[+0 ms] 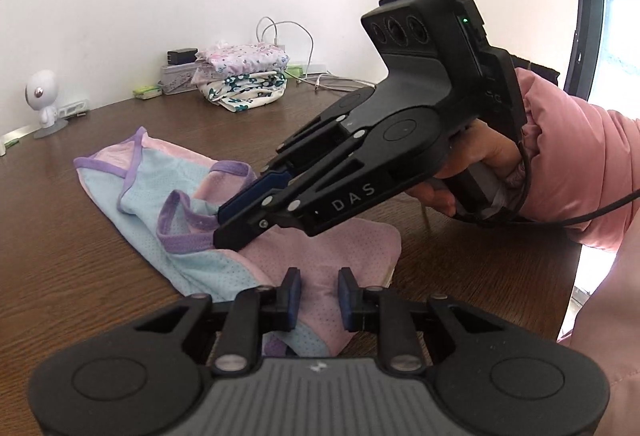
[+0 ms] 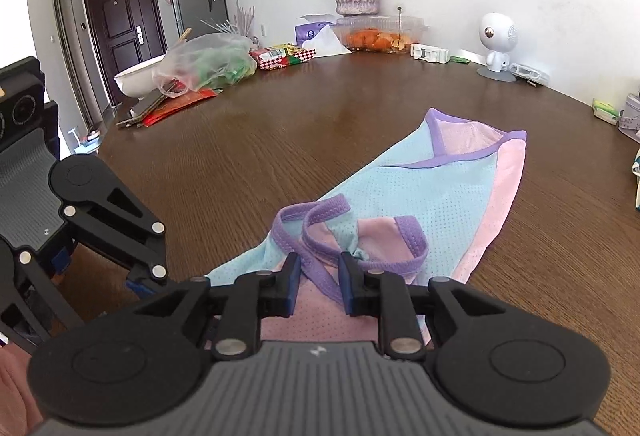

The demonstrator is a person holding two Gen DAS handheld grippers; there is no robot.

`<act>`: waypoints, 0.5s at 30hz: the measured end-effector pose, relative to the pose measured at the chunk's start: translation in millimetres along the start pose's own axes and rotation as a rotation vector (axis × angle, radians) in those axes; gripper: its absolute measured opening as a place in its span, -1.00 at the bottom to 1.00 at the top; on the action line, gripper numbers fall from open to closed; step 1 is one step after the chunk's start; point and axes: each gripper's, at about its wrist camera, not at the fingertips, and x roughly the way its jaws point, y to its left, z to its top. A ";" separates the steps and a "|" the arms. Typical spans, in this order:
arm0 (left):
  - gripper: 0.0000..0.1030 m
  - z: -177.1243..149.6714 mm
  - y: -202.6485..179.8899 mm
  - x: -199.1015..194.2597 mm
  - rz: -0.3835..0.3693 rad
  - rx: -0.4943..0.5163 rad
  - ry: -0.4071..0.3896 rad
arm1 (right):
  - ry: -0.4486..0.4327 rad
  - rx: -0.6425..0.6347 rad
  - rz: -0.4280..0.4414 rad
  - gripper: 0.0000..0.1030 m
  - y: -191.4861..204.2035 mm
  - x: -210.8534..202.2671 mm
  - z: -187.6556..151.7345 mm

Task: Fold clothes
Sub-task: 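Open both tools and release the folded garment onto the table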

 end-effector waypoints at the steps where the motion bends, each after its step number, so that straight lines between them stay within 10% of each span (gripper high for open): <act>1: -0.46 1.5 -1.6 -6.2 -0.002 0.002 -0.025 | -0.025 0.014 0.009 -0.40 0.5 -8.1 1.5; 4: 0.27 6.4 -10.3 -26.6 0.035 0.008 -0.100 | -0.135 0.048 -0.004 0.08 7.5 -45.7 6.6; 8: 0.70 11.4 -24.9 -49.6 0.127 0.006 -0.181 | -0.225 0.053 -0.046 0.81 25.4 -88.7 3.0; 15: 1.00 -1.4 -55.1 -58.1 0.262 -0.119 -0.202 | -0.254 0.140 -0.152 0.99 55.3 -123.7 -26.8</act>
